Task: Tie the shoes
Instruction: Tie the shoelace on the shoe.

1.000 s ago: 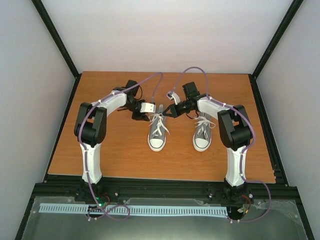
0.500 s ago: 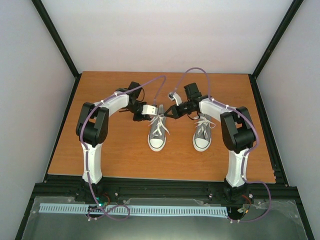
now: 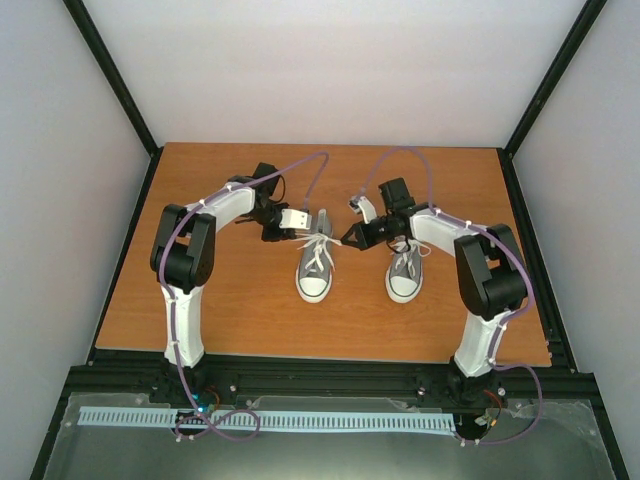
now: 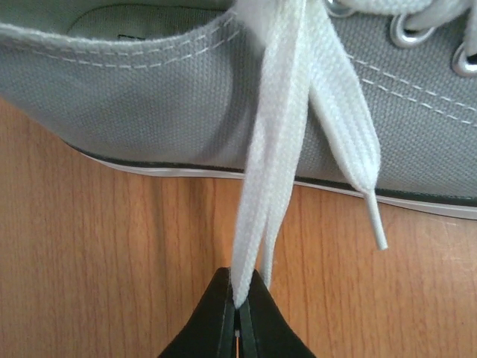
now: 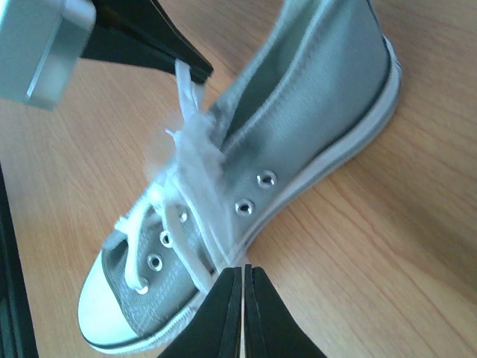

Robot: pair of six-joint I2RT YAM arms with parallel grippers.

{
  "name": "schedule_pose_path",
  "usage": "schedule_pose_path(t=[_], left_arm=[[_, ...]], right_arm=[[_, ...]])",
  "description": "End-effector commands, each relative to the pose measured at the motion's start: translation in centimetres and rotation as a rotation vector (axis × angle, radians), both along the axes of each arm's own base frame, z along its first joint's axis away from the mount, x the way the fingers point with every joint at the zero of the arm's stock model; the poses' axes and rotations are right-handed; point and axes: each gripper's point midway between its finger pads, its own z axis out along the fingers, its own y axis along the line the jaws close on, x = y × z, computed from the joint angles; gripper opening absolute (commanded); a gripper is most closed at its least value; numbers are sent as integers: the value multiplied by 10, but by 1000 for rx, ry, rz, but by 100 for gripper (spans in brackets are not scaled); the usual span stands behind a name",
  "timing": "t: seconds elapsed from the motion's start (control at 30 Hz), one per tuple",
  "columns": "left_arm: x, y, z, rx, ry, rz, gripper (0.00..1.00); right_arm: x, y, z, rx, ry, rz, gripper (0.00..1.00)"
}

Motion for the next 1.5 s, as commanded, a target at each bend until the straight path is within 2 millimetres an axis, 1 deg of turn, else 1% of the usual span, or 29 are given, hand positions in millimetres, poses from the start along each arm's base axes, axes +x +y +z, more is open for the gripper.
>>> schedule_pose_path(t=[0.0, 0.23, 0.3, 0.37, 0.4, 0.43, 0.47, 0.5, 0.53, 0.57, 0.63, 0.7, 0.73, 0.77, 0.87, 0.93, 0.97, 1.03, 1.27, 1.3, 1.37, 1.47], left_arm=[[3, 7, 5, 19, -11, 12, 1], [6, 11, 4, 36, -26, 25, 1], [7, 10, 5, 29, -29, 27, 1], [5, 7, 9, 9, -29, 16, 1], [4, 5, 12, -4, -28, 7, 1], [3, 3, 15, -17, -25, 3, 1], [2, 1, 17, -30, -20, 1, 1], [1, 0, 19, -41, -17, 0, 1], [0, -2, 20, -51, -13, -1, 1], [-1, -3, 21, -57, -10, -2, 1], [-2, -4, 21, -64, -4, -3, 1], [-3, -5, 21, -67, 2, -4, 1], [-4, -5, 21, -68, 5, -6, 2], [-5, -5, 21, -69, 8, -6, 1], [-7, -5, 21, -68, 6, -13, 2], [-7, -5, 23, -70, 3, -13, 1], [-7, -6, 23, -72, 3, -14, 1], [-7, -7, 24, -76, 2, -15, 1], [-8, -8, 24, -77, 3, -20, 1], [-8, -8, 24, -75, 4, -20, 1], [-9, -8, 24, -73, 4, -19, 1], [-9, -8, 23, -72, 6, -17, 1]], right_arm=[[-1, -17, 5, -35, -32, -52, 3], [-6, -30, -10, -82, -7, -81, 3], [-8, -29, -12, -74, -2, -80, 3], [-5, -24, -7, -43, -13, -62, 3], [-2, -20, -2, -17, -27, -53, 6], [2, -14, 7, 19, -50, -43, 13], [8, -8, 18, 63, -83, -38, 26], [13, -3, 27, 103, -104, -44, 34], [18, 3, 36, 150, -120, -49, 38], [23, 9, 40, 174, -125, -66, 43], [28, 24, 40, 193, -109, -93, 50], [26, 43, 37, 184, -107, -86, 57], [26, 49, 36, 181, -107, -96, 58], [27, 50, 35, 185, -100, -119, 59], [33, 47, 31, 188, -78, -196, 60], [34, 48, 26, 191, -44, -219, 68], [34, 49, 24, 193, -29, -227, 71], [34, 51, 20, 186, -13, -244, 71], [28, 54, 12, 165, 23, -279, 61], [27, 54, 11, 165, 25, -278, 58], [26, 54, 12, 164, 25, -277, 49], [26, 52, 12, 148, 24, -283, 29]])
